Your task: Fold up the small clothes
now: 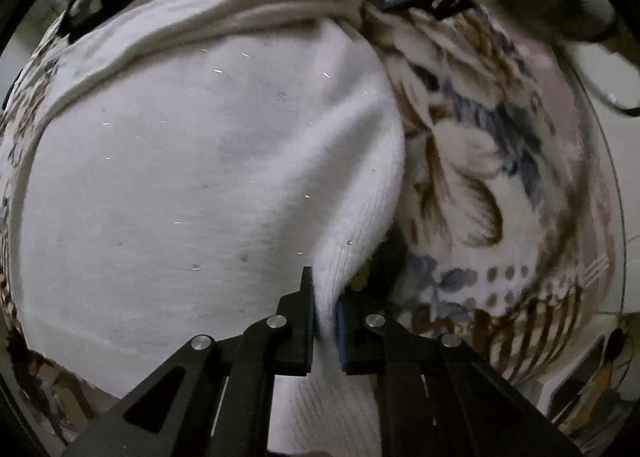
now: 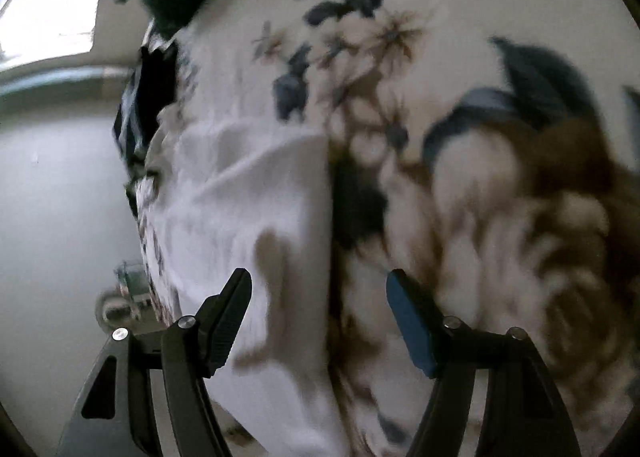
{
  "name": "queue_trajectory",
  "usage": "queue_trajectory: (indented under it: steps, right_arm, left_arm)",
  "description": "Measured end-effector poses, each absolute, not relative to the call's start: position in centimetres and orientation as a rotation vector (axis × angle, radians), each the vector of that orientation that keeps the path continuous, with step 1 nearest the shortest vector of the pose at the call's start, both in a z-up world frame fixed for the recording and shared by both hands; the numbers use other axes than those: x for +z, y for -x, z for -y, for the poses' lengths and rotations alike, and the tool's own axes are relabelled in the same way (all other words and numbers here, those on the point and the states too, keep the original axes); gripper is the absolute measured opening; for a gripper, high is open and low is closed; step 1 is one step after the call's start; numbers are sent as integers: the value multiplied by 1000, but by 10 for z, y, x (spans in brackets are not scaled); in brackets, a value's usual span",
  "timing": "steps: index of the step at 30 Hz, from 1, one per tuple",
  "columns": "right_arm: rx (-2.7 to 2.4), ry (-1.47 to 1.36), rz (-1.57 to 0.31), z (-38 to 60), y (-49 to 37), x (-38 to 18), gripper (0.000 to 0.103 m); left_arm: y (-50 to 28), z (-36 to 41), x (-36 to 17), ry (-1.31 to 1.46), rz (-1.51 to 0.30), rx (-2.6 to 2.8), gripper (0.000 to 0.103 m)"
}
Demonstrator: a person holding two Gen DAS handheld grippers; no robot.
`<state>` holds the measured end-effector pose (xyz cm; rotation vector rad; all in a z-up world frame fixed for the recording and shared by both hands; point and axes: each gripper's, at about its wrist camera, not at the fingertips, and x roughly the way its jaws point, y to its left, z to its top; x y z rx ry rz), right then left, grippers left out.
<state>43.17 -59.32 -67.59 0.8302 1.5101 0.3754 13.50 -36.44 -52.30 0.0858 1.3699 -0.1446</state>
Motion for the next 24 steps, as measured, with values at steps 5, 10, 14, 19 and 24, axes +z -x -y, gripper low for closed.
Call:
queue_trajectory:
  steps: [5,10,14,19,24]
  right_arm:
    - [331,-830,-1475,574,-441,-668,14]
    - [330,-760,-1454,543,-444,-611,13]
    - [321,-667,-1448,490,-456,-554,12]
    - [310,-516,-1465,389,-481,-518,11]
    - [321,-404,-1501,254,-512,-527,11]
  left_arm:
    - [-133,334,-492,1,-1342,-132,6]
    - [-130,304,-452,125,-1286,-126,6]
    - [-133,247,-432,261,-1260,-94,6]
    - [-144,157,-435,429,-1261,-54,6]
    - [-146,62,-450,595,-1279,-28,6]
